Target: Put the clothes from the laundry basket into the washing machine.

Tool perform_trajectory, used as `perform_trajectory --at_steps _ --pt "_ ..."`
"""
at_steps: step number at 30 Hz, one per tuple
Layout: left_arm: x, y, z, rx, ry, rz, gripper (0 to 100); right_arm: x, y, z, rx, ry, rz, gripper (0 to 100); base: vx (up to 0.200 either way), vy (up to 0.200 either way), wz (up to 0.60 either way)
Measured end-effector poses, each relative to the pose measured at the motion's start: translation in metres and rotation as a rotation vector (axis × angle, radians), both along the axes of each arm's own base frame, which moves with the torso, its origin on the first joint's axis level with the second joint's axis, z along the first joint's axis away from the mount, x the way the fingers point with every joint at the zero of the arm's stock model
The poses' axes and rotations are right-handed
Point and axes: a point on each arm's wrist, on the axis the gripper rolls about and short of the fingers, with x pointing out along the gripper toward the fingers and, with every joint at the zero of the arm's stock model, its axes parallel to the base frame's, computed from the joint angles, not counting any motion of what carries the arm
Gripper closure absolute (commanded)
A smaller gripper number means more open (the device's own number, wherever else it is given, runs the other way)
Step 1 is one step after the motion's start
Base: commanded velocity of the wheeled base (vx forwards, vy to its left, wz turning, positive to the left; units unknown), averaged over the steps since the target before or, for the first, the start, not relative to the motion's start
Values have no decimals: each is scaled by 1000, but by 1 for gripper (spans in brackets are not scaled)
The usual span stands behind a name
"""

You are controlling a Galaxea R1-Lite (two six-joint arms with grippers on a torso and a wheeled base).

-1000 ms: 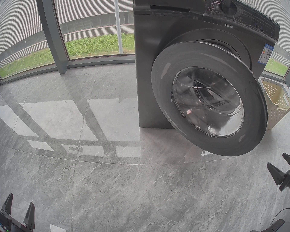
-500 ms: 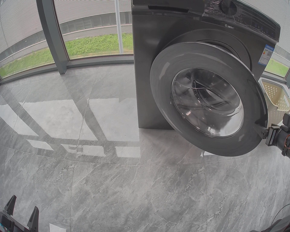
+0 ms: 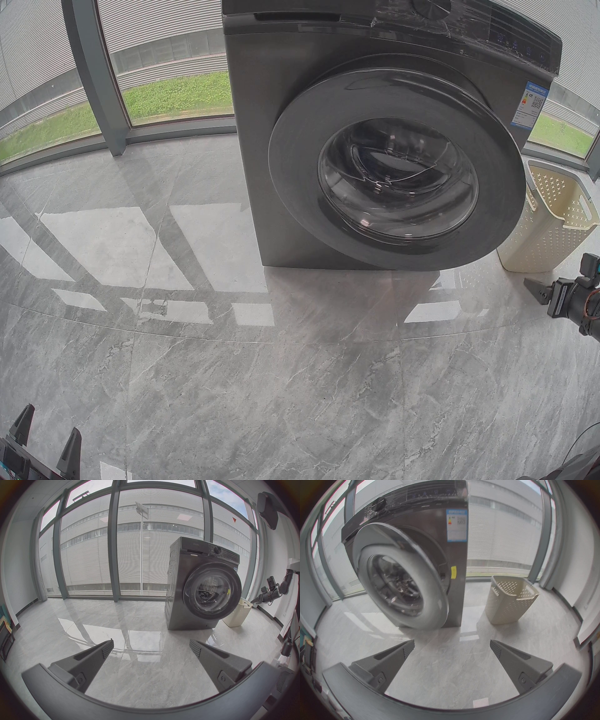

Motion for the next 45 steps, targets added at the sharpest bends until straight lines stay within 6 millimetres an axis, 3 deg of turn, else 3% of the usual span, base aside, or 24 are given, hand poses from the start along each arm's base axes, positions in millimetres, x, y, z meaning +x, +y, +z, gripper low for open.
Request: perform_trajectory --at_steps 6,11,17,25,35,45 --pt "0 0 0 2 0 0 0 -6 31 -6 30 15 189 0 167 0 0" --pt "0 0 0 3 0 -1 0 -4 55 8 38 -67 278 0 200 0 0" --pt "0 0 0 1 1 -2 0 3 71 18 58 -102 322 0 200 0 0" --pt "0 0 0 -3 1 3 0 4 77 21 62 -108 353 0 50 0 0" --pt "0 0 0 1 1 6 0 0 82 18 63 -98 381 0 0 -200 0" --pt "0 0 0 1 1 3 0 -17 94 5 60 -55 476 0 0 -40 0"
